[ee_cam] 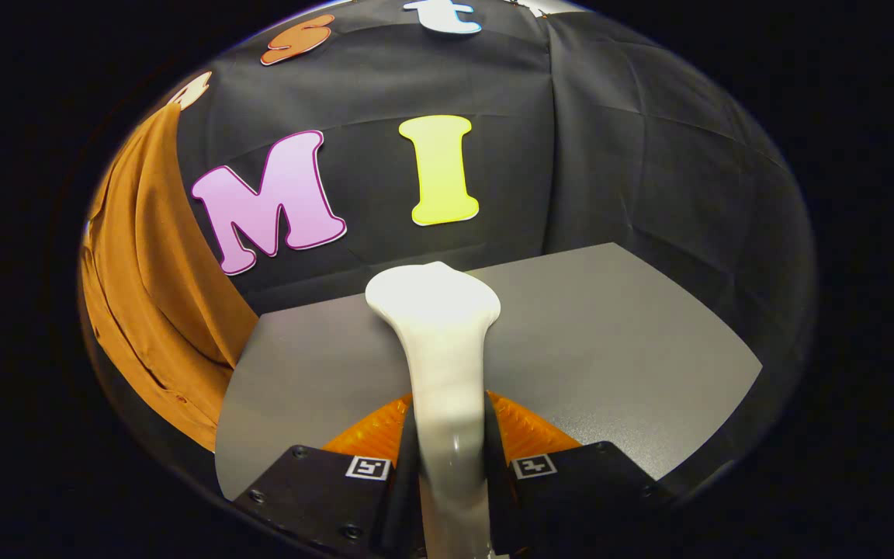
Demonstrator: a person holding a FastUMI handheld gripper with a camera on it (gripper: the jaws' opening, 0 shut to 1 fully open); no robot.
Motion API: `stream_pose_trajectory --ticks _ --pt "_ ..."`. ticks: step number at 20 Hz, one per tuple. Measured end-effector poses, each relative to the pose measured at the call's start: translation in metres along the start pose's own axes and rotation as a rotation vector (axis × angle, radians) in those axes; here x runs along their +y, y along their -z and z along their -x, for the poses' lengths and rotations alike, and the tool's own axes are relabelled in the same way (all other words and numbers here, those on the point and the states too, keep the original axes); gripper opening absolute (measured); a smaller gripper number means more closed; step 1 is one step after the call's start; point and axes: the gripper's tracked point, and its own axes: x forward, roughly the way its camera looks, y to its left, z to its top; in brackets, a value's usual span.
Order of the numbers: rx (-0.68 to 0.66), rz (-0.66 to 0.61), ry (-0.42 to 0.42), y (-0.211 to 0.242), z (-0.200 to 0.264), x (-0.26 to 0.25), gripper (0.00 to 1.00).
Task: Iron the clothes twice with a garment steamer, once on the left side and once on the right side.
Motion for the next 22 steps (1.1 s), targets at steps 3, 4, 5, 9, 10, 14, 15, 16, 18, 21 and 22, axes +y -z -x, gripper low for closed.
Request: stream_pose_trajectory --ticks 3,4,5,9,10,14,15,16,18,21,22 --pt "-0.042 -0.014 0.005 -0.010 0.013 -0.003 0.42" --pt "-0.057 -0.022 0.005 -0.014 0.019 -0.003 0.42" --pt "-0.074 -0.029 0.006 -0.018 0.025 -0.004 0.42" --pt "-0.136 -0.042 -0.002 -0.030 0.053 0.000 0.42" --pt "-0.158 -0.040 -0.002 -0.034 0.062 0.001 0.42" --pt "-0.237 -0.029 -0.013 -0.048 0.095 0.017 0.42" --pt "-0.255 -0.026 -0.019 -0.051 0.102 0.024 0.42" --pt "-0.271 -0.018 -0.026 -0.053 0.110 0.032 0.42" --pt "-0.303 -0.004 -0.042 -0.058 0.122 0.051 0.41" --pt "-0.342 0.012 -0.069 -0.062 0.139 0.085 0.42" --pt "-0.352 0.019 -0.077 -0.062 0.145 0.097 0.41"
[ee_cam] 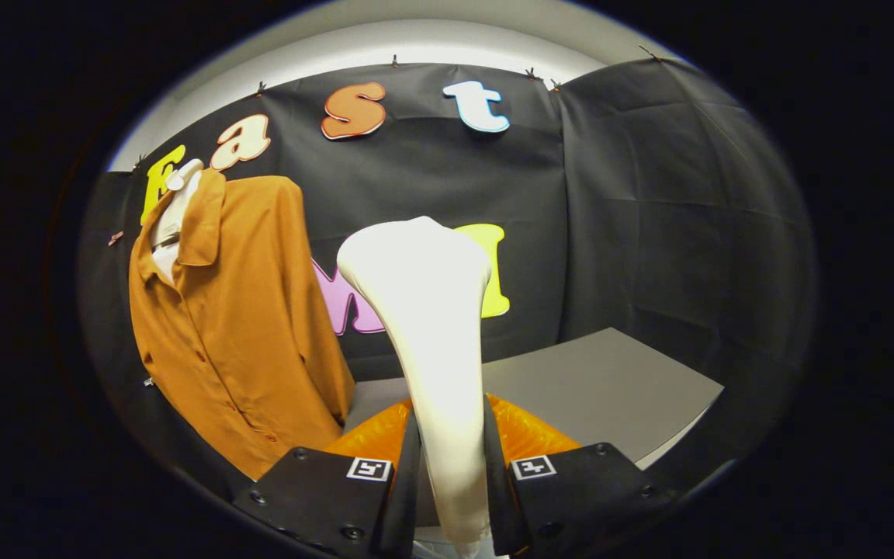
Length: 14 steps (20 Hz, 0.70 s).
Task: Iron the clothes twice with a garment steamer, once on the left side and once on the right side.
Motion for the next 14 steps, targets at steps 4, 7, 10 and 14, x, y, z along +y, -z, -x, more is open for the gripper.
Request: stream_pose_trajectory --ticks 4,7,10,14 --pt "-0.045 0.033 -0.023 -0.010 0.010 0.052 0.42" --pt "-0.078 0.052 -0.034 -0.014 0.016 0.090 0.41" --pt "-0.089 0.078 -0.043 -0.013 0.015 0.129 0.41" --pt "-0.093 0.096 -0.050 -0.010 0.008 0.171 0.42"
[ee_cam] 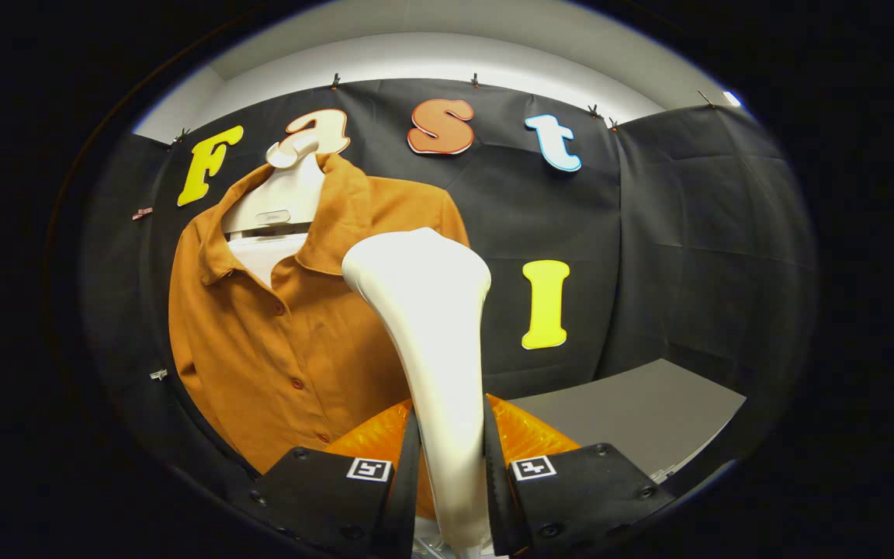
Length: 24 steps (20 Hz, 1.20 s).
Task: Iron the clothes twice with a garment steamer, once on the left side and once on the right side.
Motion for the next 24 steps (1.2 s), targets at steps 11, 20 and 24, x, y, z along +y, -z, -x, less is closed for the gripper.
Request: stream_pose_trajectory --ticks 11,20,24 --pt "0.092 0.020 0.049 0.029 -0.033 0.039 0.41" --pt "0.265 0.034 0.095 0.093 -0.050 0.043 0.42" --pt "0.335 0.032 0.100 0.121 -0.052 0.040 0.42"
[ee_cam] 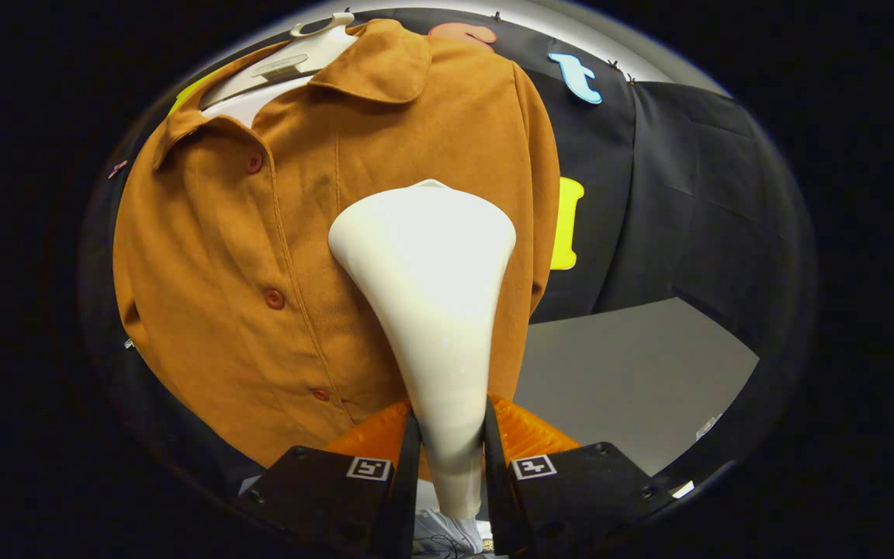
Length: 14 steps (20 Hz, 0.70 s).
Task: Iron the clothes twice with a garment steamer, once on the left side and once on the right side.
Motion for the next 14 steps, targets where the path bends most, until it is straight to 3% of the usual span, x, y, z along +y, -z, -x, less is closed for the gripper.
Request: stream_pose_trajectory --ticks 14 --pt "0.231 -0.039 -0.014 0.096 -0.016 -0.011 0.42"
